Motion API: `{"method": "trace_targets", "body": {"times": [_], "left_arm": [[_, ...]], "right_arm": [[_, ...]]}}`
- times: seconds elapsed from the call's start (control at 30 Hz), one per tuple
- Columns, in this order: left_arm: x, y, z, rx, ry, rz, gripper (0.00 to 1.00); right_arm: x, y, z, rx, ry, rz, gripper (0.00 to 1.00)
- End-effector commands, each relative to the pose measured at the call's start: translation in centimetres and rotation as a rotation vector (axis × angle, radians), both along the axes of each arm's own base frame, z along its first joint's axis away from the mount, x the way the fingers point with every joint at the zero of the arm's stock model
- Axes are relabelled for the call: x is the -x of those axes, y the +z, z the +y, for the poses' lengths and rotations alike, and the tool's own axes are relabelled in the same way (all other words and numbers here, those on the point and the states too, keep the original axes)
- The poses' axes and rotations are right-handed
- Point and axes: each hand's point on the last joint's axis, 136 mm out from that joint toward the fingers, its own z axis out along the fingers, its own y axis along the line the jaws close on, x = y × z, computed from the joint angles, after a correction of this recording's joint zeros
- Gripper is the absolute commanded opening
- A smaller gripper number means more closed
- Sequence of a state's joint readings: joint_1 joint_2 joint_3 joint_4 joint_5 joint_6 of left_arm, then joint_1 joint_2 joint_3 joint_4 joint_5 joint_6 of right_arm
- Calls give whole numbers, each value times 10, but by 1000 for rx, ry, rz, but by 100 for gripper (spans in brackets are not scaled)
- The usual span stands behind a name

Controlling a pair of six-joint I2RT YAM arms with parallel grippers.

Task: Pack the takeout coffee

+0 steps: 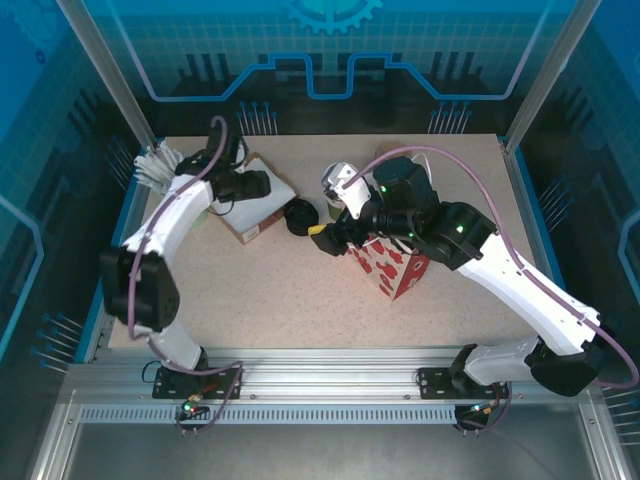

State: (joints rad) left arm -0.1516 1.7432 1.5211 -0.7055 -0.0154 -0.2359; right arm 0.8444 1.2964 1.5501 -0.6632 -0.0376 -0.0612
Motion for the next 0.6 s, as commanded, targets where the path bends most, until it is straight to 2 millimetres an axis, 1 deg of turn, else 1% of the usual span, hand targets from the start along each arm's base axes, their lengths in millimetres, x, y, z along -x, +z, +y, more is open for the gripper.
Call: {"method": "trace_targets", "body": {"times": [0.0, 0.13, 0.27, 0.43, 0.57], "left_arm": [[-24, -10, 4, -45, -10, 8, 75], [-50, -43, -4, -41, -28, 66, 78], [-69, -65, -11, -38, -54, 97, 81], [-84, -88, -11, -97, -79, 140, 84], [-91, -104, -11, -123, -84, 162, 88]], "right_arm": [[2, 15, 4, -20, 21, -58, 90], [-1, 13, 3, -3, 19, -61, 90], [-4, 11, 4, 13, 16, -55, 90], [-5, 9, 3, 16, 9, -51, 90], [-4, 6, 3, 24, 10, -42, 90]]}}
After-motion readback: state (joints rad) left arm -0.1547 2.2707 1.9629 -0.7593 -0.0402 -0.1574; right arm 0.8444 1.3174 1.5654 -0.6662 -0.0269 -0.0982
